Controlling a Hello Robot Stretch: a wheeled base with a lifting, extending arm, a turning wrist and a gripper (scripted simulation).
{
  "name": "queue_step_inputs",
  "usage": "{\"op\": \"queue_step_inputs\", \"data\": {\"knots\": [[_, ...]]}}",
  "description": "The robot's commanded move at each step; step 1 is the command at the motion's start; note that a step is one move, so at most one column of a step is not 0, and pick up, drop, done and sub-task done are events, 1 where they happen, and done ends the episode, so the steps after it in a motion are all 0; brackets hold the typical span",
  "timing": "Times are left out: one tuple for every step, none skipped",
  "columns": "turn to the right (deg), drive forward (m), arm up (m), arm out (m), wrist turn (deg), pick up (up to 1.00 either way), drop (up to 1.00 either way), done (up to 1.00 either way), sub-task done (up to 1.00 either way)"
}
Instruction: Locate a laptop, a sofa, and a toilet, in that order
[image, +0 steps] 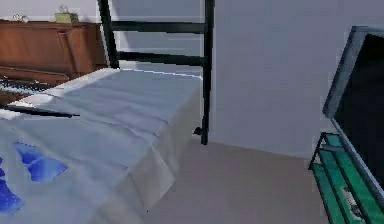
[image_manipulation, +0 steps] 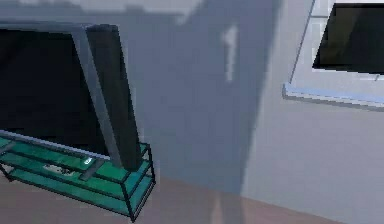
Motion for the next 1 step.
{"op": "queue_step_inputs", "data": {"knots": [[-39.0, 0.0, 0.0, 0.0, 0.0, 0.0, 0.0, 0.0, 0.0]]}}
